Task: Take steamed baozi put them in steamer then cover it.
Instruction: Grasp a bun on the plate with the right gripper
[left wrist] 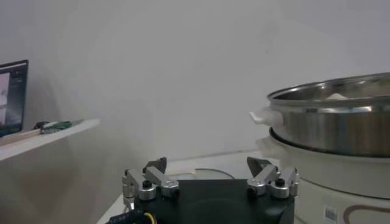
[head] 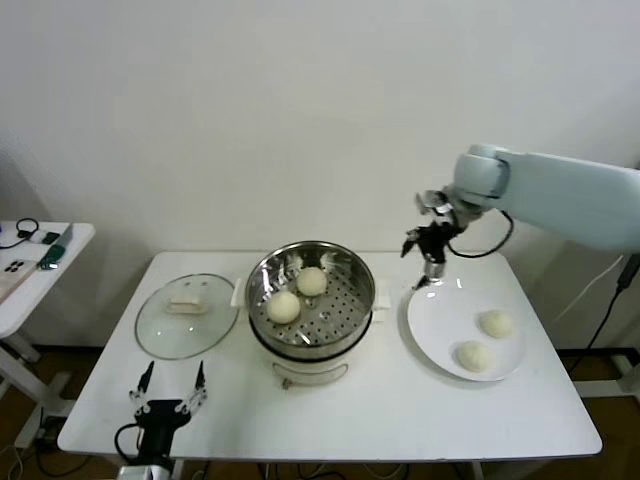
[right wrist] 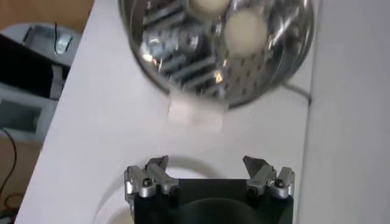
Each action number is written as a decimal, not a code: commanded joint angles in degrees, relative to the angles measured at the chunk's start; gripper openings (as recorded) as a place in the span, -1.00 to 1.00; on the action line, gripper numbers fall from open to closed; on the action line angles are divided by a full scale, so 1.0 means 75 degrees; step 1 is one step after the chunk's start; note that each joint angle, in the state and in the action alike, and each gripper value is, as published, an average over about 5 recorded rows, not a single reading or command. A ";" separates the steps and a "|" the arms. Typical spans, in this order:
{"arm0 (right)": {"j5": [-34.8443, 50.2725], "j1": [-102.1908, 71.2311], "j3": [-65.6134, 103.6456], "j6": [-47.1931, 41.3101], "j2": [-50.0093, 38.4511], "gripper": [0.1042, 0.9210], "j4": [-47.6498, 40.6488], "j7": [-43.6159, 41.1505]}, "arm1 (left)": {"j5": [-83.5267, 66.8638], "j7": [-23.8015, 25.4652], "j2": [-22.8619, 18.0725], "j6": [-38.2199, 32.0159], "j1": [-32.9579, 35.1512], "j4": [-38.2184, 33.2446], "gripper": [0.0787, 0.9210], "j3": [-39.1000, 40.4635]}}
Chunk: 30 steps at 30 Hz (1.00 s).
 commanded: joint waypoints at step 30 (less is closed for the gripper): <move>-0.2717 -0.3926 0.2593 0.0416 -0.0473 0.76 -0.1548 -0.0127 | 0.0177 -0.0043 -0.0174 0.0042 0.0252 -0.0005 0.77 -0.0065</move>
